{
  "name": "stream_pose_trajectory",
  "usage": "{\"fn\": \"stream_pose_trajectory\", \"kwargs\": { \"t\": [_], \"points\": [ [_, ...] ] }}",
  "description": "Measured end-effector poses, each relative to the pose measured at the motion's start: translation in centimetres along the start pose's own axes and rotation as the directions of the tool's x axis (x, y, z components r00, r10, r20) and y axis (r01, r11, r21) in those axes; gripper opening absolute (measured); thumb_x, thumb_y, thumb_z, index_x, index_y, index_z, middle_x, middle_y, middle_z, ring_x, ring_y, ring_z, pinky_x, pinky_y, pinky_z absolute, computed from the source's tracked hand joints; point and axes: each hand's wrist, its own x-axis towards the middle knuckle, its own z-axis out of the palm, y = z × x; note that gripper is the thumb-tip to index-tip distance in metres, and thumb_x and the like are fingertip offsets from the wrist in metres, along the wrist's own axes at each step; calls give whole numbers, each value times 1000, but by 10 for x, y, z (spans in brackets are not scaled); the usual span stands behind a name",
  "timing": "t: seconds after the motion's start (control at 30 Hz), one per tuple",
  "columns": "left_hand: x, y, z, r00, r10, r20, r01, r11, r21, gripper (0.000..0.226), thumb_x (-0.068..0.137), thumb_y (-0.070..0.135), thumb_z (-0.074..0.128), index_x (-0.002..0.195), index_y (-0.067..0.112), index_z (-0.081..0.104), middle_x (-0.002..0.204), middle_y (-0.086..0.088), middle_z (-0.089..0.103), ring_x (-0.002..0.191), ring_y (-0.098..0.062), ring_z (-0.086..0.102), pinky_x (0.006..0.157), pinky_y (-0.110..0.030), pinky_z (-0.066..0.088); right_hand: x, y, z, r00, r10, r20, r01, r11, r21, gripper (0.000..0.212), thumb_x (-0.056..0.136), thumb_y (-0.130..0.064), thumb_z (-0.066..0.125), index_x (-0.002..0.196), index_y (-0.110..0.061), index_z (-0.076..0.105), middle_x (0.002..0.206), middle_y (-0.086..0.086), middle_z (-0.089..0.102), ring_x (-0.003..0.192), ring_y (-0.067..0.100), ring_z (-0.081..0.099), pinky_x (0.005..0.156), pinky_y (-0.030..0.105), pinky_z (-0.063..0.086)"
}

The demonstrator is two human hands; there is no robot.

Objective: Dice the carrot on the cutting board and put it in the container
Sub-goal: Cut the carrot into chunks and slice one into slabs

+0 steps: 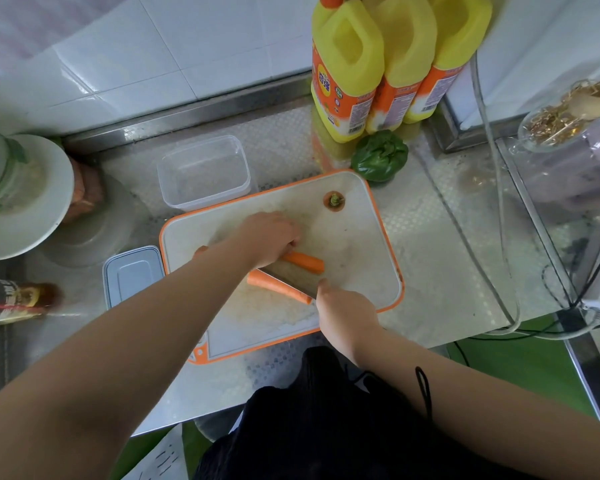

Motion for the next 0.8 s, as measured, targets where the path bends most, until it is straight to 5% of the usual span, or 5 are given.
{"fn": "stream_pose_trajectory", "kwargs": {
  "t": [0.03, 0.1, 0.17, 0.37, 0.8],
  "points": [
    [-7, 2, -1, 972, 43, -232, -45, 999, -5, 8, 94, 20, 58, 96, 20, 66, 99, 0, 62, 95, -24, 57, 79, -35, 45, 1, 0, 0, 1000, 2, 3, -2, 1000, 3, 37, 89, -1, 44, 126, -5, 41, 93, 6, 65, 84, 29, 66, 61, 31, 41],
    [-33, 12, -2, 711, 75, -700, -129, 991, -25, 5, 92, 13, 63, 89, 11, 67, 89, -6, 64, 82, -25, 57, 75, -35, 46, 4, 3, -2, 1000, 5, 25, -6, 999, 41, 31, 92, -5, 44, 123, -8, 44, 96, 6, 65, 88, 28, 66, 63, 31, 40],
    [-64, 30, 15, 523, 61, -850, -170, 985, -34, 4, 90, 10, 67, 92, 10, 63, 88, -10, 65, 80, -26, 54, 76, -35, 46, 9, 7, -5, 998, 17, 57, -23, 994, 102, 20, 95, -11, 44, 114, -10, 49, 98, 6, 65, 91, 28, 65, 65, 30, 41],
    [-103, 58, 119, 666, -187, -722, 3, 969, -248, 5, 94, 16, 62, 97, 16, 59, 94, -8, 65, 89, -30, 59, 76, -43, 52, 11, 8, -13, 995, 12, 95, -32, 976, 215, 21, 98, -25, 41, 109, -11, 52, 100, 8, 63, 94, 29, 61, 69, 31, 39],
    [-78, 64, 130, 582, -405, -705, 84, 892, -444, 7, 91, 18, 58, 98, 17, 56, 96, -11, 63, 91, -29, 54, 83, -37, 45, -5, 5, -14, 999, -42, 9, 41, 990, 136, 23, 100, -24, 37, 111, -13, 53, 94, 7, 64, 87, 29, 62, 62, 31, 35]
  ]
}}
